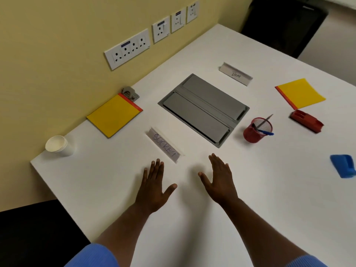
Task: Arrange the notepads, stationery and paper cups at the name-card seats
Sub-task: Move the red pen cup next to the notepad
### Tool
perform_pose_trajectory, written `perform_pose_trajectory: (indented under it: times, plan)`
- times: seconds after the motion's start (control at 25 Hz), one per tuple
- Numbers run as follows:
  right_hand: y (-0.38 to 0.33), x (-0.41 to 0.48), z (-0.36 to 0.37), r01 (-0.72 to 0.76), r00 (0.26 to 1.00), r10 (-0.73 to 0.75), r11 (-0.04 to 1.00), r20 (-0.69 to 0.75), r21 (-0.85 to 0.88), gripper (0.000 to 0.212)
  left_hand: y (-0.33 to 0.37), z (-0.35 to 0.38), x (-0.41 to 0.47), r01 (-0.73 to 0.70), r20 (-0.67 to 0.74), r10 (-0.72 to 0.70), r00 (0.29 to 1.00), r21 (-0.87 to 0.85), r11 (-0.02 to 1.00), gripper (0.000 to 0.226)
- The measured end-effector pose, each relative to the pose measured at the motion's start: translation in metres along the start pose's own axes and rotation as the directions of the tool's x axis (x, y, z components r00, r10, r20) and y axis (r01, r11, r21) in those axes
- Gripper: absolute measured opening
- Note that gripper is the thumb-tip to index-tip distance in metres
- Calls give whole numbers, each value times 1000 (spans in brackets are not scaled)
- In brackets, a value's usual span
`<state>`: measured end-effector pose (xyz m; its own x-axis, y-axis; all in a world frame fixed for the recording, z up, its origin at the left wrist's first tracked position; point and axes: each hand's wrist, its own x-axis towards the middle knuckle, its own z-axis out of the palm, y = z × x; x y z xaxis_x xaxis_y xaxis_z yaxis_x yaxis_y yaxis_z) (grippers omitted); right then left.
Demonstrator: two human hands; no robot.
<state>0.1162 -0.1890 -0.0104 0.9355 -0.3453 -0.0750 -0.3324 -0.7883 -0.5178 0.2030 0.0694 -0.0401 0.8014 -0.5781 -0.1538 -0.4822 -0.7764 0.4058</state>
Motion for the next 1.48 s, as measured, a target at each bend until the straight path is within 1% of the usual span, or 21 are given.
perform_pose_trajectory:
  times: [0.16,0.44,0.6,0.72,0.84,0.92,1.0,1.16,1.32,1.4,1.48]
  plan:
    - [22,-34,-14,-76,997,77,997,-25,18,79,45,9,3,-97,23,97,995,-3,995,98]
    - [68,-43,-50,-169,980,175,983,-94,65,79,123,28,44,-204,47,205,978,-23,979,95]
    - [106,-35,-64,-219,968,226,973,-108,77,81,158,47,81,-219,86,221,971,-33,975,99]
    - [135,-15,-72,-257,959,264,964,-106,71,82,183,60,120,-275,120,276,954,-25,961,103]
    - [159,14,-80,-285,948,295,954,-123,89,83,210,68,165,-308,103,315,944,-77,948,107]
    - [171,33,-84,-296,942,308,950,-136,102,85,224,71,193,-301,84,312,946,-125,946,109]
    - [183,53,-86,-339,922,359,930,-146,146,87,234,78,220,-272,80,287,955,-158,949,112]
    - [207,90,-86,-401,880,455,865,-136,303,93,245,94,268,-134,115,177,977,-309,941,120]
    - [220,121,-92,-393,874,474,817,-104,421,100,257,102,302,-48,163,128,978,-420,906,123]
    - [219,133,-95,-366,880,463,805,-109,467,102,266,105,311,-51,161,147,976,-487,872,121]
    - [215,139,-97,-322,890,440,793,-121,517,99,273,108,312,-76,126,181,975,-581,810,109]
